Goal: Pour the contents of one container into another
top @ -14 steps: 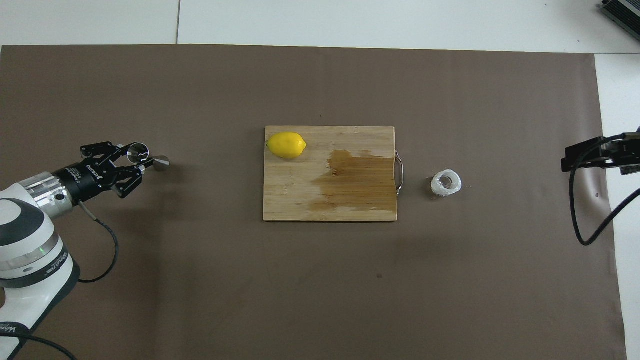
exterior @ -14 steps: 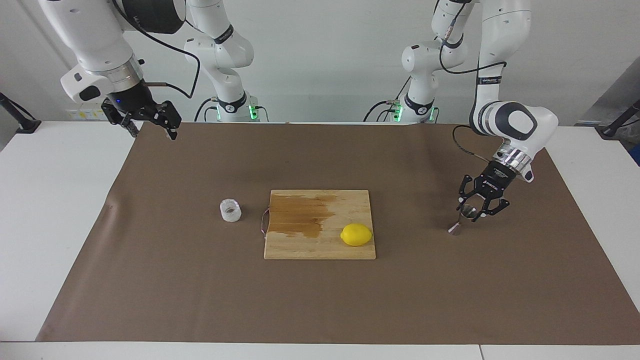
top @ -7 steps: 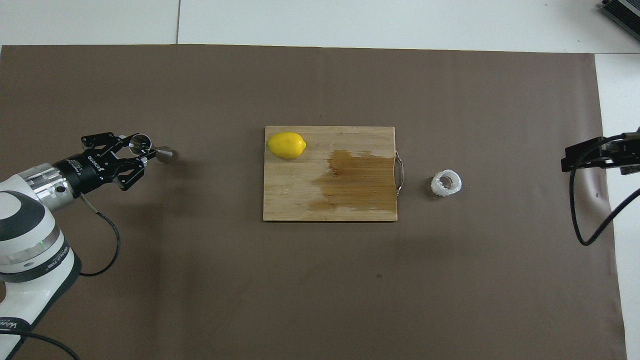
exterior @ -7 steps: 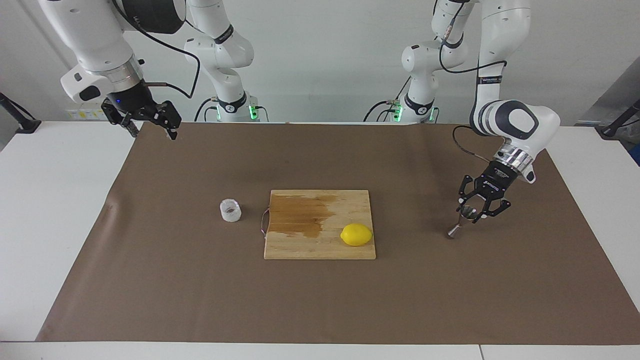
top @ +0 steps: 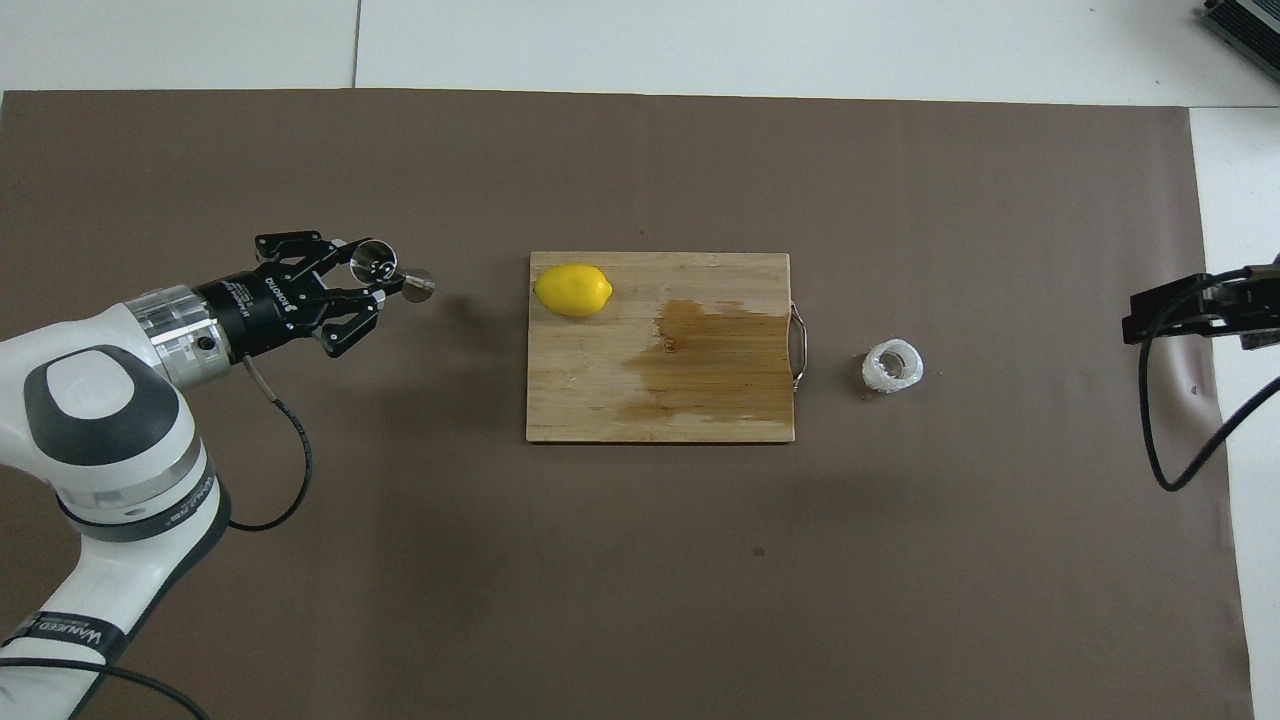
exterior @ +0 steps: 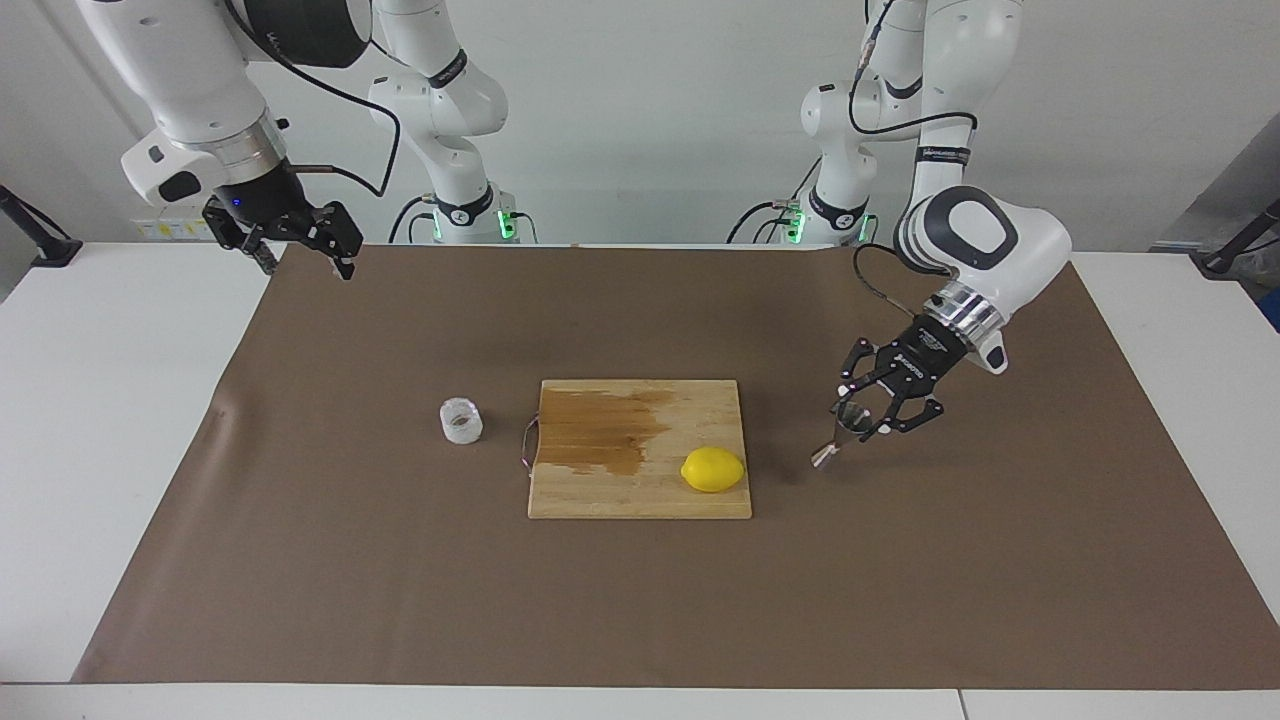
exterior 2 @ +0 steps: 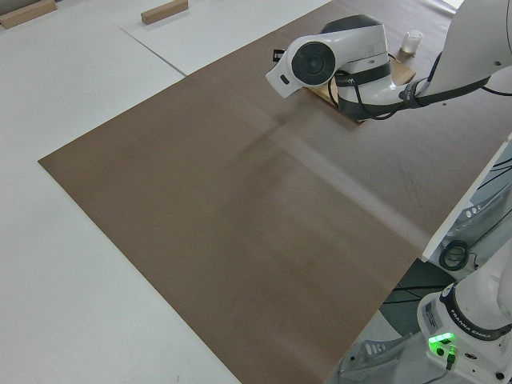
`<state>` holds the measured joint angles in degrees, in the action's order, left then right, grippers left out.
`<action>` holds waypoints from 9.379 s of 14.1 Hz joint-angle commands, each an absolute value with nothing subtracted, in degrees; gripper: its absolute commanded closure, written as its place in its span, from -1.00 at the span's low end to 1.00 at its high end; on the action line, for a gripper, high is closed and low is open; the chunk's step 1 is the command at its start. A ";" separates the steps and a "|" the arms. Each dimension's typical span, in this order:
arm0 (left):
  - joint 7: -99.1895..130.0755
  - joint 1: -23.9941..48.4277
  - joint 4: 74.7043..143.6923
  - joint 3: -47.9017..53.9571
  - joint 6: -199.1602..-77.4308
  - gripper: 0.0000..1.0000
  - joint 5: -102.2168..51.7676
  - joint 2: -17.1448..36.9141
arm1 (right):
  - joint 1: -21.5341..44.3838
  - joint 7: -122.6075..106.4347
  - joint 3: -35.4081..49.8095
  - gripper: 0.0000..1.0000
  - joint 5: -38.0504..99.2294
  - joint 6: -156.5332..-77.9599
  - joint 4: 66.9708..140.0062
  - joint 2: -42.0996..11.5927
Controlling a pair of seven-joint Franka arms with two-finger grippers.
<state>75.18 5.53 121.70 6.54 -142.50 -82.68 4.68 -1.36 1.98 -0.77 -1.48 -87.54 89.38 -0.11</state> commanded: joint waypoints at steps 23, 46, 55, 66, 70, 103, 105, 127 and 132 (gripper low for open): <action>104.41 34.28 106.35 20.21 -190.28 1.00 -77.34 23.55 | -2.02 2.11 -0.35 -1.00 -0.79 -86.92 90.35 0.97; 104.06 34.01 107.14 20.39 -190.55 -1.00 -77.17 21.02 | -2.02 2.11 -0.44 -1.00 -0.70 -86.92 90.35 0.97; 74.30 23.39 111.44 19.78 -174.64 -1.00 -75.95 15.65 | -3.69 2.11 -0.70 -1.00 -0.70 -86.84 90.62 1.05; 63.81 10.65 112.77 19.60 -158.39 -1.00 -57.78 13.19 | -3.69 -26.48 -0.26 -1.00 -0.44 -93.67 97.28 3.60; 63.81 5.46 112.76 19.69 -152.32 -1.00 -38.96 10.99 | -4.48 -45.32 -0.61 -1.00 3.42 -95.80 100.54 4.22; 2.73 -0.18 94.93 2.90 -97.57 -1.00 -2.72 -1.41 | -7.82 -126.03 -0.09 -1.00 56.43 -113.99 118.21 -22.50; -0.33 -0.44 95.19 2.90 -96.77 -1.00 -2.64 -2.37 | -7.82 -126.30 -0.09 -1.00 56.51 -114.34 118.47 -22.41; -0.62 -0.97 95.10 3.25 -87.63 -1.00 -2.90 -3.87 | 6.93 -73.51 1.23 0.32 41.22 -112.15 102.05 -16.87; -0.53 -0.88 95.10 3.25 -87.63 -1.00 -2.90 -3.87 | 10.90 -62.68 1.23 0.31 33.77 -114.53 101.07 -16.79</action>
<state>0.37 -0.39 94.94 3.22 -88.57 -2.16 -3.34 11.12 -65.92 1.19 36.76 -114.83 101.93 -16.35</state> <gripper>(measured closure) 0.000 0.493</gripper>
